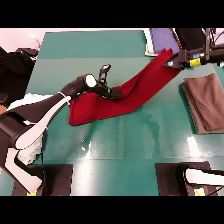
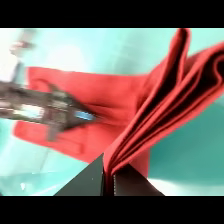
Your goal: Fold the shirts.
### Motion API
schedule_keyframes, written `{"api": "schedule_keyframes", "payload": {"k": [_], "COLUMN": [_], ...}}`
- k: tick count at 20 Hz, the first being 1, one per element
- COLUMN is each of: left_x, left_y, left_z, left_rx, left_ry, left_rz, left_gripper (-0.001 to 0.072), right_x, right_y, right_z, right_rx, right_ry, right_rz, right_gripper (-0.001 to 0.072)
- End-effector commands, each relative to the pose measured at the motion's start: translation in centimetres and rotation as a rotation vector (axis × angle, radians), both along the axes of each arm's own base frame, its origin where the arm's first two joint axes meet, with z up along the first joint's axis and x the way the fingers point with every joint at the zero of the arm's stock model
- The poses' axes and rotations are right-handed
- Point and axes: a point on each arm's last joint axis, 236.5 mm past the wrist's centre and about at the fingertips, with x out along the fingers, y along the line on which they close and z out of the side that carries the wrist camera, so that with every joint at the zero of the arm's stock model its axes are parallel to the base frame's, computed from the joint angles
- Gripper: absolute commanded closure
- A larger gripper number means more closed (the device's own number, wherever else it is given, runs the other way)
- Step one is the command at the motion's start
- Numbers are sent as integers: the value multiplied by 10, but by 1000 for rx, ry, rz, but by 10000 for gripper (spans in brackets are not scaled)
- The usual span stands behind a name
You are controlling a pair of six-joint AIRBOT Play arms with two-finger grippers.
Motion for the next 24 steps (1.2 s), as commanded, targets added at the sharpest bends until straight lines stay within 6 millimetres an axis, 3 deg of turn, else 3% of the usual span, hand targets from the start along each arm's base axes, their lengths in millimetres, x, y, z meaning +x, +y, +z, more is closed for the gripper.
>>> {"api": "schedule_keyframes", "payload": {"k": [1, 6, 8, 10, 12, 15, 18, 19, 20, 22, 24], "left_x": [-2, -3, 1, 21, 46, 70, 64, 56, 48, 33, 24], "left_y": [-12, -11, -1, 23, 68, 170, 273, 300, 318, 344, 348], "left_z": [-12, -9, 5, 38, 88, 176, 261, 287, 307, 334, 340], "left_rx": [-16, -18, -18, -29, -42, 20, 120, 136, 144, 149, 156], "left_ry": [25, 32, 37, -8, -96, -270, -456, -514, -554, -608, -612], "left_rz": [-5, -6, -17, 15, 87, 215, 373, 427, 468, 527, 533], "left_gripper": [677, 676, 677, 677, 677, 676, 676, 676, 676, 676, 676], "right_x": [-14, -25, -30, -35, -42, -54, -72, -79, -86, -96, -95], "right_y": [48, 97, 114, 133, 157, 209, 289, 318, 347, 383, 385], "right_z": [48, 67, 70, 74, 78, 74, 49, 42, 33, 15, 9], "right_rx": [32, 65, 76, 90, 106, 143, 218, 263, 306, 345, 324], "right_ry": [-74, -118, -128, -150, -169, -187, -151, -152, -161, -165, -168], "right_rz": [63, 127, 148, 172, 205, 263, 330, 358, 380, 418, 446], "right_gripper": [695, 695, 695, 695, 695, 695, 690, 605, 410, 374, 375]}}
